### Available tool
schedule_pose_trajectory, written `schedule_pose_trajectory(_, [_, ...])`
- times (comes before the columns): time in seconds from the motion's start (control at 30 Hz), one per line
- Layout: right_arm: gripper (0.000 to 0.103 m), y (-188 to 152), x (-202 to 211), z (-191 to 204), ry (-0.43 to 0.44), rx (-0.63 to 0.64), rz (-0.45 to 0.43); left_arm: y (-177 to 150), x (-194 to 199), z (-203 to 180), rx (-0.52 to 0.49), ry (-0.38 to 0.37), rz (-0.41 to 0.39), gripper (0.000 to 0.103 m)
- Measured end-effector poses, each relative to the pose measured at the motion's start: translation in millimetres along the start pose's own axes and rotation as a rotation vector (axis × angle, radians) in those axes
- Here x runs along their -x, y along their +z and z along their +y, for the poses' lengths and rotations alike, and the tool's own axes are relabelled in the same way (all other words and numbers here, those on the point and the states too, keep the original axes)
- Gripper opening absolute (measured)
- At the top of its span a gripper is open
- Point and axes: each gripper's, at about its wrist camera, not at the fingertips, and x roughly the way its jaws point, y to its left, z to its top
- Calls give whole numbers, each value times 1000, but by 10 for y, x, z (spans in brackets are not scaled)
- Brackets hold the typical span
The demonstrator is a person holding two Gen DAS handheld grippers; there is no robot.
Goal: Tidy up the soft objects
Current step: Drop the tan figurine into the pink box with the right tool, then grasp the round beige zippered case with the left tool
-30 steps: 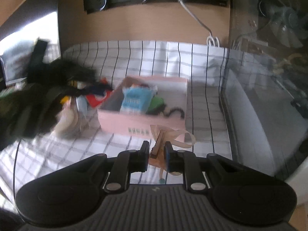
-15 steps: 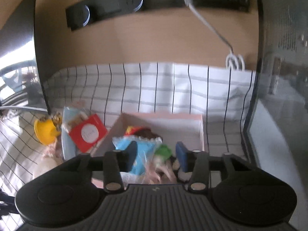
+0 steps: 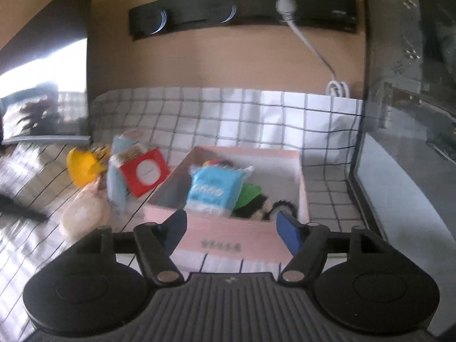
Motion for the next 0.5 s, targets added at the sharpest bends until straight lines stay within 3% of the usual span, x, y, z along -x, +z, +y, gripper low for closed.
schedule_pose_trajectory(0.27, [70, -179, 234, 284, 84, 72, 122, 534, -321, -55, -24, 12, -32, 31])
schedule_pose_trajectory(0.43, [70, -313, 334, 409, 44, 124, 147, 720, -660, 250, 100, 136, -5, 31])
schedule_pose_trajectory(0.5, [70, -334, 346, 391, 30, 108, 163, 776, -762, 364, 150, 144, 9, 31])
